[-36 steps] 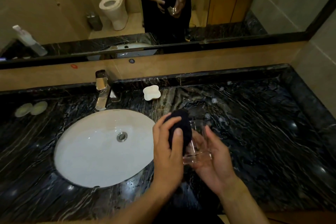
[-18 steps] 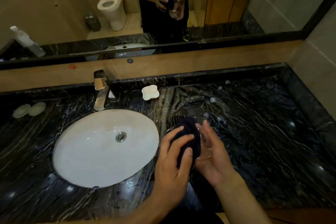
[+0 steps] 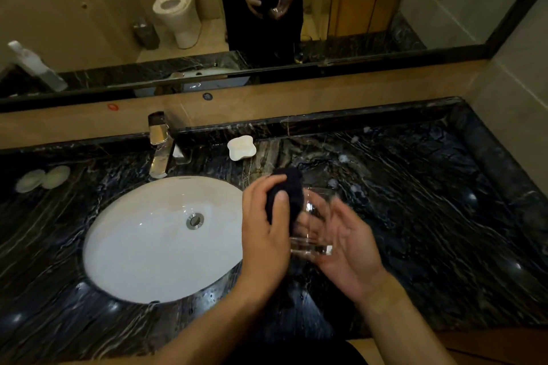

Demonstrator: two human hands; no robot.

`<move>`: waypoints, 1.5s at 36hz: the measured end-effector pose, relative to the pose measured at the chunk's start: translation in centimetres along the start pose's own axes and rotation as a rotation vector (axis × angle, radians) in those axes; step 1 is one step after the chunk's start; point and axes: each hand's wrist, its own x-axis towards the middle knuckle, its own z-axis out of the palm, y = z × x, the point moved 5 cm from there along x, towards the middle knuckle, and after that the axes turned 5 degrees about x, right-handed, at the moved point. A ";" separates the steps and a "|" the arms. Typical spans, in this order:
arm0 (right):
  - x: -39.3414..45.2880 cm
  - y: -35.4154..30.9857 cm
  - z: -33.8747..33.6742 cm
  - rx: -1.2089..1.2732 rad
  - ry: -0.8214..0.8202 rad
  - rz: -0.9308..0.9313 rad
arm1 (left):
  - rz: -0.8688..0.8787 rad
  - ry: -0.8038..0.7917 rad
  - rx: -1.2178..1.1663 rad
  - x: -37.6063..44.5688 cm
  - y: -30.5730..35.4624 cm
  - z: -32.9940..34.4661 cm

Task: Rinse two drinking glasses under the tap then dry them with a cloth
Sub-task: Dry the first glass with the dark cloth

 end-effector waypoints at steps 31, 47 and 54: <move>0.5 0.8 -0.1 -0.015 0.101 -0.015 | -0.068 -0.027 -0.024 0.9 -1.0 0.0; 0.7 -0.1 -0.9 0.131 0.248 -0.065 | 0.129 -0.144 0.088 -5.1 -1.3 0.4; 0.2 0.9 0.3 0.068 0.085 0.010 | 0.038 -0.030 0.059 -2.0 -0.4 -0.2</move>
